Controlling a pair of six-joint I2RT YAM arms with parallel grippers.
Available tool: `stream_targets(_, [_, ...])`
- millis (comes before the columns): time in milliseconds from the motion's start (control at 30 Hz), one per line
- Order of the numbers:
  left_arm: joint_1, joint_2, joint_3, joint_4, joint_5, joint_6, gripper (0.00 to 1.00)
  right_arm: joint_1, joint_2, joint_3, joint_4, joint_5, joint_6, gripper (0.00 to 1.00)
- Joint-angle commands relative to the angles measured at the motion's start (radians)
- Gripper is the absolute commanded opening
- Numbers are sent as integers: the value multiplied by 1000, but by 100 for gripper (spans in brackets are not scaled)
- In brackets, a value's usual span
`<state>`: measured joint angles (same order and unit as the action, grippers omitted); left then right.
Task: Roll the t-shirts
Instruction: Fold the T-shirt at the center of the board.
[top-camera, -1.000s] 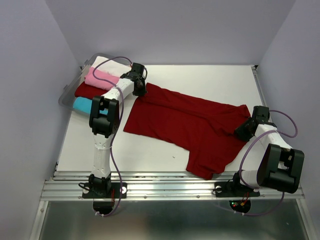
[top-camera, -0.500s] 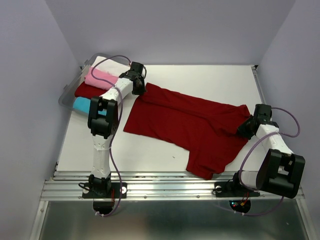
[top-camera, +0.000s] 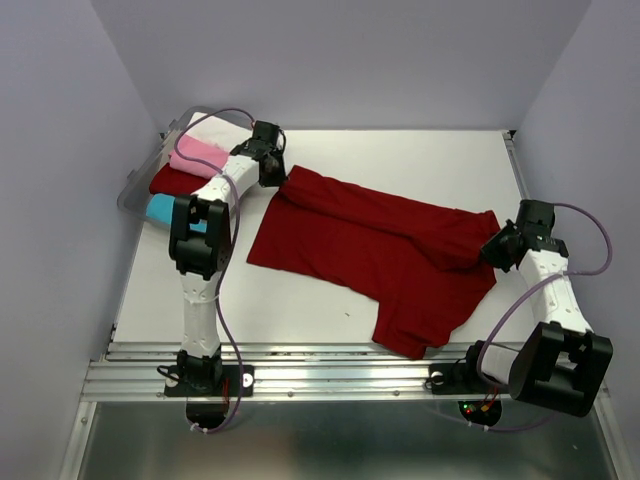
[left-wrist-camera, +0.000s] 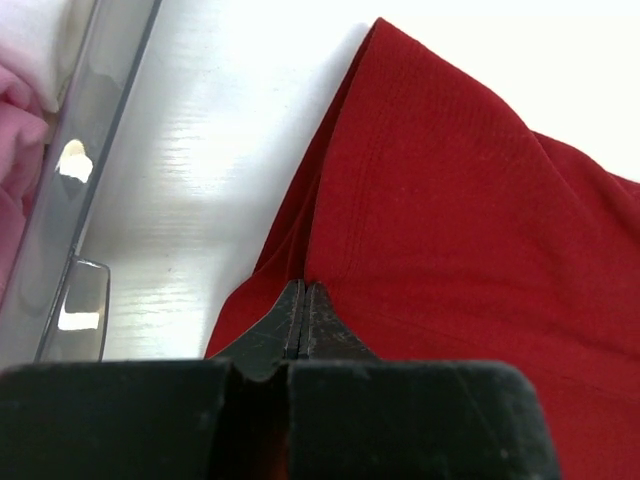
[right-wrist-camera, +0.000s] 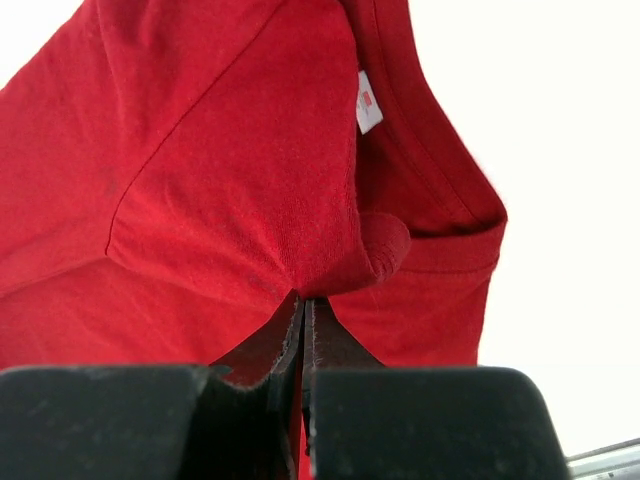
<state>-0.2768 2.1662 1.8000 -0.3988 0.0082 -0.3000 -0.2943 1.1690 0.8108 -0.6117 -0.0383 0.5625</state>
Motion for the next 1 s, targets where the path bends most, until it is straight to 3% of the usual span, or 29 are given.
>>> stream_targets(0, [7,-95,-21,20,33,-5,0,-8,-35,41,-56,-12,-30,1])
stream_targets(967, [31,-120,-44,23,56,-1,0,-8,-172,130,-298,-77,-76,1])
